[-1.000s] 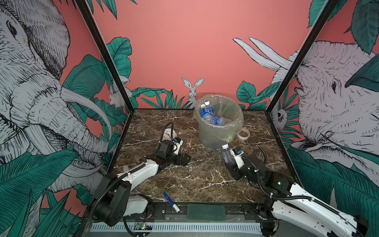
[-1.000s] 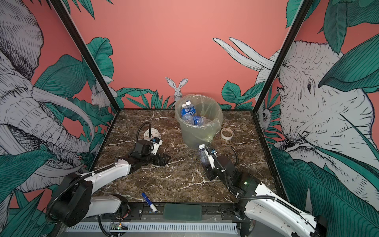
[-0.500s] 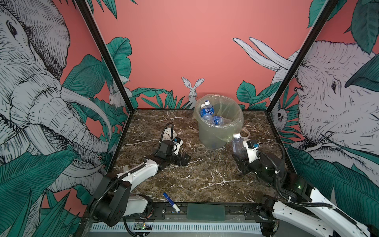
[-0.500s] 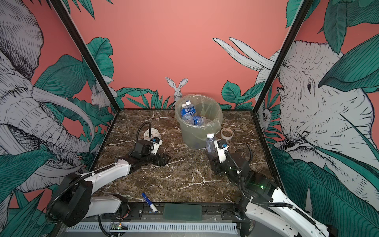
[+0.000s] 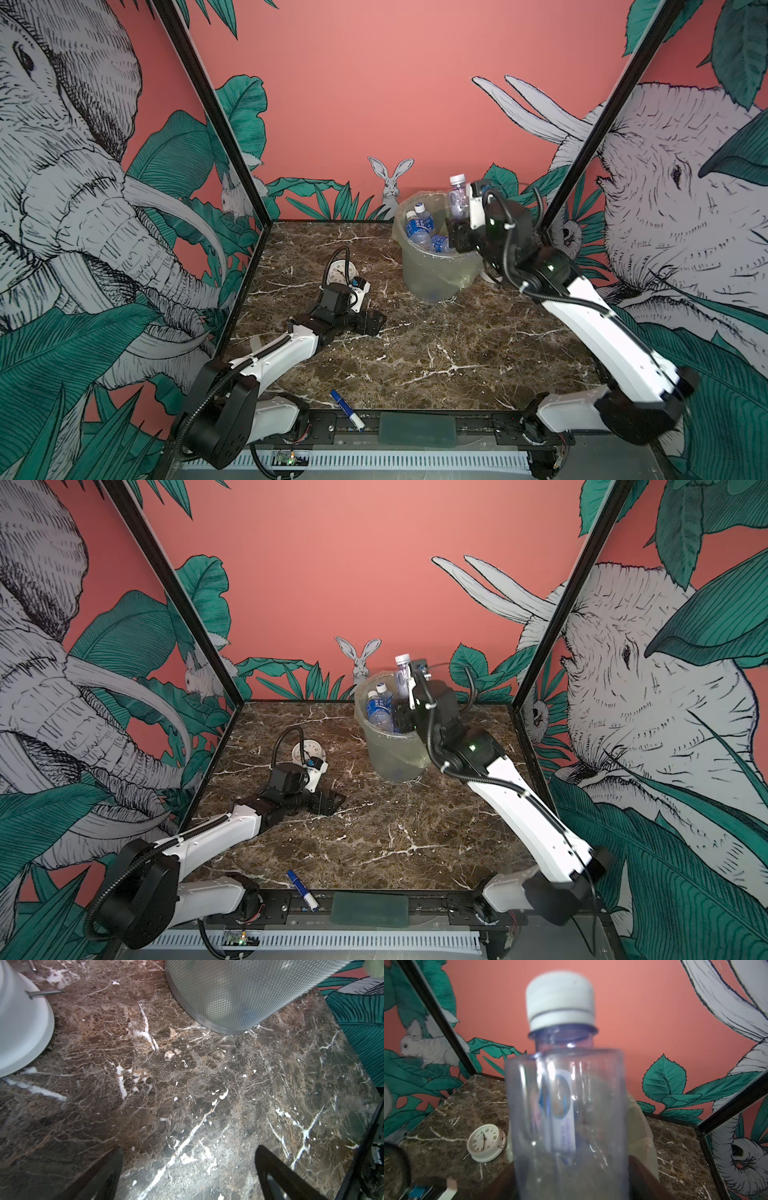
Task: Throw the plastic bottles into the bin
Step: 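Carry the clear bottle with the right gripper over the bin and release it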
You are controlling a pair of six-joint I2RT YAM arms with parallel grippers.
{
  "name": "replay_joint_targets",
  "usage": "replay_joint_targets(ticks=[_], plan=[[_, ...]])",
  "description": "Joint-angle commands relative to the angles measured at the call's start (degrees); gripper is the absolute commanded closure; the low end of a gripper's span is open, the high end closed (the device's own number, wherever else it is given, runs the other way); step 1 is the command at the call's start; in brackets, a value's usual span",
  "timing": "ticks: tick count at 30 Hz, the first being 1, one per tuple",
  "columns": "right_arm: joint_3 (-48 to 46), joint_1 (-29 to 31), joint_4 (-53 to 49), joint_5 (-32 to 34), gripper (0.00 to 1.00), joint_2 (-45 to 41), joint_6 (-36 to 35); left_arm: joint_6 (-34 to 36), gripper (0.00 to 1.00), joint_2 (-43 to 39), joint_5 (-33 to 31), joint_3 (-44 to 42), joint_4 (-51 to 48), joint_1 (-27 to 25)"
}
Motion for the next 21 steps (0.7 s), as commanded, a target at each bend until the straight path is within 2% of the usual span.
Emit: replay_joint_targets(ticks=[1,4,8,12,21], plan=[[6.9,-2.6,-3.9,2.4,0.01,6.1,-0.8,0.5,0.0,-2.7,0.2,-0.1,-2.2,-0.2],[9.3,-3.9,-5.7,2.1,0.01,8.2,1.2,0.0,0.0,-3.5,0.0,-1.0,-2.3,-0.2],[1.0,-3.6,-1.4,0.1,0.01,0.8,2.3,-0.8,0.01,-4.9,-0.1,-2.0,-1.8,-0.2],[-4.3,-3.3,-1.4,-1.1,0.01,-5.0,2.7,-0.9,0.01,-5.5,-1.0,-1.8,-1.6,-0.2],[-15.0,-5.8,-3.2,-0.4,0.01,-12.6,2.5,0.0,0.0,-4.3,-5.3,2.2,-2.5,0.0]])
